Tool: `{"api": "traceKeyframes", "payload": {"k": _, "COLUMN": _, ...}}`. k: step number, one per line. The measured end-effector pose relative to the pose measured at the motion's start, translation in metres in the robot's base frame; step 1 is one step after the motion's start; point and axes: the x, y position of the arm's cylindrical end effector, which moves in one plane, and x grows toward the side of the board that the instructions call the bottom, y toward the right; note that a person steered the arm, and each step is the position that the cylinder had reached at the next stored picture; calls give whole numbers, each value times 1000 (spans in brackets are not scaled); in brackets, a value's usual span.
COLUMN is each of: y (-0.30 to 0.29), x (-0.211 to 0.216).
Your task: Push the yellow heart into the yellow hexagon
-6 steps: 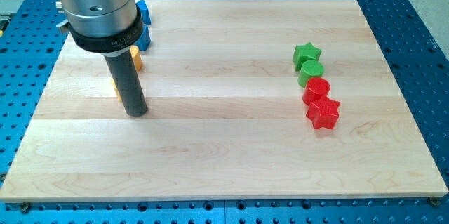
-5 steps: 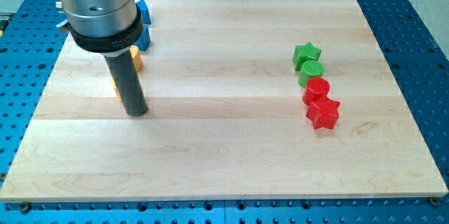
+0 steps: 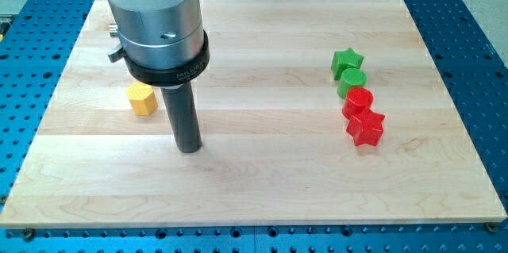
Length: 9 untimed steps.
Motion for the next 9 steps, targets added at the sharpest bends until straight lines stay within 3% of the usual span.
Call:
{"api": "traceKeyframes", "payload": {"k": 1, "y": 19, "x": -42}}
{"api": "traceKeyframes", "payload": {"k": 2, "y": 61, "x": -113}}
{"api": "traceKeyframes", "payload": {"k": 3, "y": 66, "x": -69}}
{"api": "traceKeyframes", "payload": {"k": 4, "y": 0, "x": 20}}
{"api": "traceKeyframes", "payload": {"k": 5, "y": -107, "x": 25}}
{"api": "traceKeyframes", "payload": {"k": 6, "y": -124, "x": -11}}
{"api": "traceKeyframes", "payload": {"k": 8, "y": -64, "x": -85}}
{"api": "traceKeyframes", "payload": {"k": 9, "y": 34, "x": -149}}
